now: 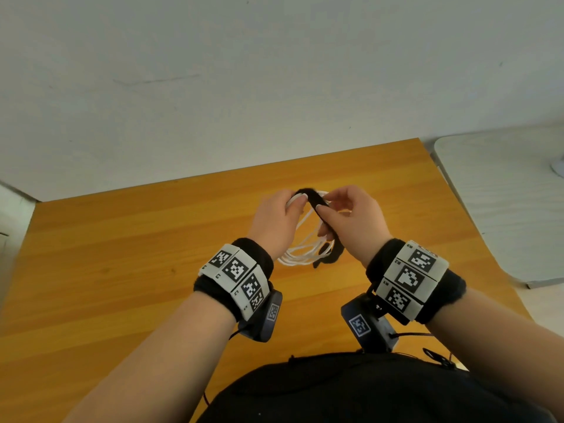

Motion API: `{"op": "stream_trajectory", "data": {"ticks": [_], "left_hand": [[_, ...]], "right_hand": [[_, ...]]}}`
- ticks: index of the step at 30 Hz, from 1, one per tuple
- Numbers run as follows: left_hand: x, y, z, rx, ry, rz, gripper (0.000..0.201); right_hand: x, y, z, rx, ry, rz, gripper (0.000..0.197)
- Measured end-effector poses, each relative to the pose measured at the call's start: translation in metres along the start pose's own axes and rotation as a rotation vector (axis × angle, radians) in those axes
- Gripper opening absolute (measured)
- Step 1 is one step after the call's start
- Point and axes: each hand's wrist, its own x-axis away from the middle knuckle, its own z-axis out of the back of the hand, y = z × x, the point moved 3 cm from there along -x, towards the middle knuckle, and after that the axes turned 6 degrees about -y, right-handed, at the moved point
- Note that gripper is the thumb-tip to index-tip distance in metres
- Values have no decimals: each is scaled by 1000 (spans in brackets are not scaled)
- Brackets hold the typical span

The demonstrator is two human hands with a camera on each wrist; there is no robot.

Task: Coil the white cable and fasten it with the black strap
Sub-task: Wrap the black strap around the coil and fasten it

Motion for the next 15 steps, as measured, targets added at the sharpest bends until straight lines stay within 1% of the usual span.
{"op": "stream_trajectory", "data": {"ticks": [1,3,6,10,13,15], "left_hand": [[-1,0,1,6,7,-14,32],[-2,-1,1,20,-13,-1,37],[-3,-2,-1,35,-62,62,42],[0,0,-4,115,-116,125,45],[1,2,-6,175,-146,139,42],[1,0,-5,106,-137,129,38]], "right_hand": [[1,0,-2,-41,-25,-24,15],[1,2,-4,-22,-37,-51,16],[-2,6,-3,61,-18,-54,16],[-5,7,-1,88,16,-52,10],[-6,9,1,142,22,-58,7],[-8,8,3,180,-32,-72,7]]}}
